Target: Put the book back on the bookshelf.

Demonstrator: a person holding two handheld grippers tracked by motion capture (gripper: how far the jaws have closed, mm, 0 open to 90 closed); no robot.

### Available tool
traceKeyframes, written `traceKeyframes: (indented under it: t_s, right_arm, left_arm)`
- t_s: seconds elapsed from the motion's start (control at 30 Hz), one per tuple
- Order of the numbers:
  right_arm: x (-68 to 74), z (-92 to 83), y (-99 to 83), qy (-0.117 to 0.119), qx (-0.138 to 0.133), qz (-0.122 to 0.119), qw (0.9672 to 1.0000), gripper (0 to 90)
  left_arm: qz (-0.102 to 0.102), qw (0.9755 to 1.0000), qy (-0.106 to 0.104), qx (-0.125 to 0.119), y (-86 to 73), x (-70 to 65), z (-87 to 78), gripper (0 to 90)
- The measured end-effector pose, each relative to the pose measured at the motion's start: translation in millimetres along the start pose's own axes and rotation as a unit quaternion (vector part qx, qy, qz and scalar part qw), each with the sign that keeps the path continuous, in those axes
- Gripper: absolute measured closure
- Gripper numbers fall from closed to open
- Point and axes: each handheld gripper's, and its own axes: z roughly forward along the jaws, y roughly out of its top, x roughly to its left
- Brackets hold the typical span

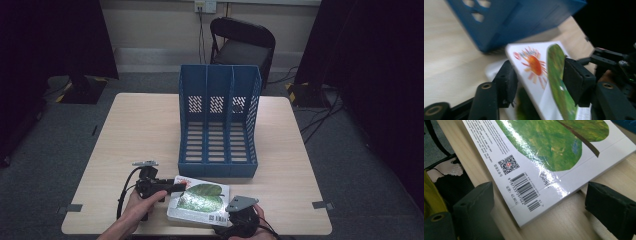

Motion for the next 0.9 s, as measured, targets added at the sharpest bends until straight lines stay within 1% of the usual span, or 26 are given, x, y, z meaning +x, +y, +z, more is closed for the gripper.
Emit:
traceKeyframes:
  t_s: [0.03,0.07,0.1,0.17,0.2,0.23,0.27,0.3,0.33,0.37,0.4,0.43,0.47,0.53,0.57,0.6,0.67,0.73,0.77,0.8,0.83,0.87,0.9]
  right_arm:
    - [0.3,0.2,0.0,-0.002,0.000,0.000,1.0000,7.9]
    - [0.3,0.2,0.0,-0.002,0.000,0.000,1.0000,7.9]
    - [-0.1,0.3,0.1,-0.001,-0.002,0.003,1.0000,7.9]
    - [-0.7,0.3,0.3,0.000,-0.003,0.003,1.0000,7.9]
    - [-2.0,0.5,0.5,0.004,-0.005,0.008,0.9999,7.9]
    - [-2.0,0.5,0.5,0.004,-0.005,0.008,0.9999,7.9]
    - [-2.4,0.7,0.7,0.005,-0.006,0.011,0.9999,7.8]
    - [-3.0,1.1,0.9,0.006,-0.008,0.010,0.9999,7.8]
    - [-3.5,1.7,1.5,0.009,-0.008,0.010,0.9999,7.7]
    - [-3.9,2.5,2.2,0.011,-0.009,0.010,0.9999,7.7]
    - [-4.1,3.7,3.2,0.013,-0.011,0.009,0.9998,7.7]
    - [-3.9,5.1,4.6,0.015,-0.012,0.008,0.9998,7.8]
    - [-3.4,8.4,7.2,0.015,-0.016,0.005,0.9997,7.9]
    - [-3.1,9.4,8.0,0.015,-0.017,0.006,0.9997,7.8]
    - [-3.5,10.5,8.9,0.015,-0.017,0.003,0.9997,7.8]
    - [-4.9,11.1,10.0,0.020,-0.016,0.002,0.9997,7.9]
    - [-5.2,11.3,10.2,0.020,-0.016,0.001,0.9997,7.9]
    - [-6.0,11.0,11.3,0.023,-0.011,-0.002,0.9997,8.4]
    - [-5.7,9.8,12.0,0.022,-0.004,-0.005,0.9997,10.2]
    - [-5.8,9.1,11.9,0.023,-0.002,-0.005,0.9997,11.0]
    - [-6.2,8.3,11.5,0.027,-0.002,-0.005,0.9996,11.5]
    - [-6.2,8.3,11.5,0.027,-0.002,-0.005,0.9996,11.5]
    - [-7.1,6.6,11.3,0.033,-0.005,0.003,0.9994,13.0]
  left_arm:
    - [0.010,0.9999,0.008,0.006,-0.8,-3.4,2.0,42.9]
    - [0.010,0.9999,0.008,0.006,-0.8,-3.4,2.0,42.3]
    - [0.017,0.9997,-0.001,0.017,-1.6,-6.7,5.7,42.3]
    - [0.016,0.9997,-0.002,0.019,-2.0,-8.0,6.4,43.4]
    - [0.021,0.9996,-0.001,0.021,-1.7,-8.0,6.2,44.6]
    - [0.021,0.9995,-0.003,0.023,-1.5,-7.6,6.0,44.6]
    - [0.019,0.9995,-0.008,0.025,-1.3,-7.1,5.9,46.5]
    - [0.024,0.9991,-0.014,0.030,-1.1,-6.3,6.6,47.5]
    - [0.024,0.9990,-0.018,0.035,-1.3,-6.8,7.7,47.4]
    - [0.024,0.9986,-0.026,0.040,-1.4,-7.6,9.7,48.6]
    - [0.030,0.9980,-0.029,0.048,-1.4,-9.1,11.9,49.3]
    - [0.037,0.9974,-0.027,0.056,-1.8,-11.5,14.9,49.4]
    - [0.039,0.9968,-0.035,0.061,-2.0,-13.0,17.8,50.3]
    - [0.040,0.9966,-0.037,0.062,-2.0,-13.7,18.3,50.9]
    - [0.038,0.9967,-0.036,0.062,-2.1,-13.0,18.0,51.1]
    - [0.035,0.9965,-0.043,0.063,-2.1,-11.5,17.5,53.9]
    - [0.030,0.9962,-0.049,0.066,-1.8,-10.1,16.9,55.4]
    - [0.035,0.9961,-0.050,0.065,-1.8,-10.6,16.6,58.0]
    - [0.038,0.9960,-0.048,0.065,-1.9,-10.8,16.5,58.7]
    - [0.039,0.9959,-0.049,0.064,-1.8,-11.0,16.4,59.6]
    - [0.045,0.9957,-0.048,0.067,-1.8,-11.8,16.0,61.3]
    - [0.045,0.9957,-0.048,0.067,-1.8,-11.8,16.0,61.4]
    - [0.044,0.9957,-0.048,0.066,-2.0,-11.6,16.0,61.4]
